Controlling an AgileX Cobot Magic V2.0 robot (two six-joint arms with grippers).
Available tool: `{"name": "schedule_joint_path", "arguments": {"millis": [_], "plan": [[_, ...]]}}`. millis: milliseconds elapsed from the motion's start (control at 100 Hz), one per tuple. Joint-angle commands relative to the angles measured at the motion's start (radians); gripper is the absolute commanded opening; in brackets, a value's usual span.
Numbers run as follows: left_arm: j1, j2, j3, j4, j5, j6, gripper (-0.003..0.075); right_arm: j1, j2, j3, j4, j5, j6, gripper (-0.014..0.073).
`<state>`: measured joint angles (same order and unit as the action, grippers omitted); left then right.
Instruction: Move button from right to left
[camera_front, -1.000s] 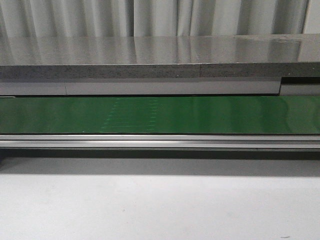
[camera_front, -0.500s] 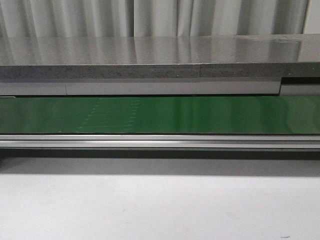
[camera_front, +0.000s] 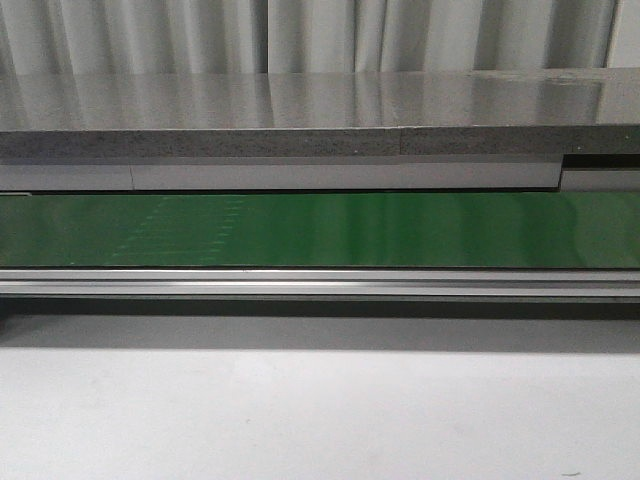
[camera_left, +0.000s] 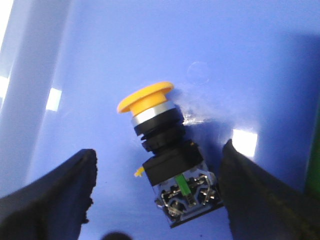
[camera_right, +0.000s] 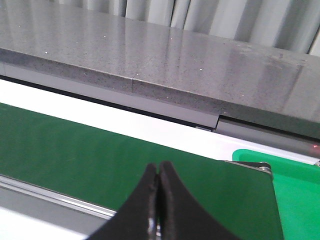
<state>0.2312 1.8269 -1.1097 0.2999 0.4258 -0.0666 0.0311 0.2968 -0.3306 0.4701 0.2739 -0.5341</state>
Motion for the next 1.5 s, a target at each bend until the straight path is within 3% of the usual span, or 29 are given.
{"name": "schedule_joint_path", "arguments": {"millis": [0,300,580,980,1290,1490], "plan": [[-0.003,-0.060,-0.033,-0.001,-0.043,-0.003,0.0491,0.002,0.006,-0.028,0.017,-0.076,-0.007,-0.0060],[-0.009,-0.252,-0.048,-0.006,-0.055,-0.003,0.0491,0.002,0.006,-0.028,0.017,-0.076,-0.007,-0.0060],[-0.115,-0.481,-0.004,-0.025,-0.059,-0.003,0.0488,0.002,0.006,-0.028,0.017,-0.076,-0.007,-0.0060],[-0.309,-0.786,0.243,-0.107,-0.109,-0.003,0.0488,0.002,0.006,-0.028,0.017,-0.076,-0.007,-0.0060],[-0.393,-1.017,0.456,-0.164,-0.135,-0.003,0.0482,0.002,0.006,-0.028,0.017,-0.076,-0.007,-0.0060],[-0.398,-1.157,0.546,-0.194,-0.136,-0.003,0.0371,0.002,0.006,-0.028,0.017,-0.076,-0.007,-0.0060]]}}
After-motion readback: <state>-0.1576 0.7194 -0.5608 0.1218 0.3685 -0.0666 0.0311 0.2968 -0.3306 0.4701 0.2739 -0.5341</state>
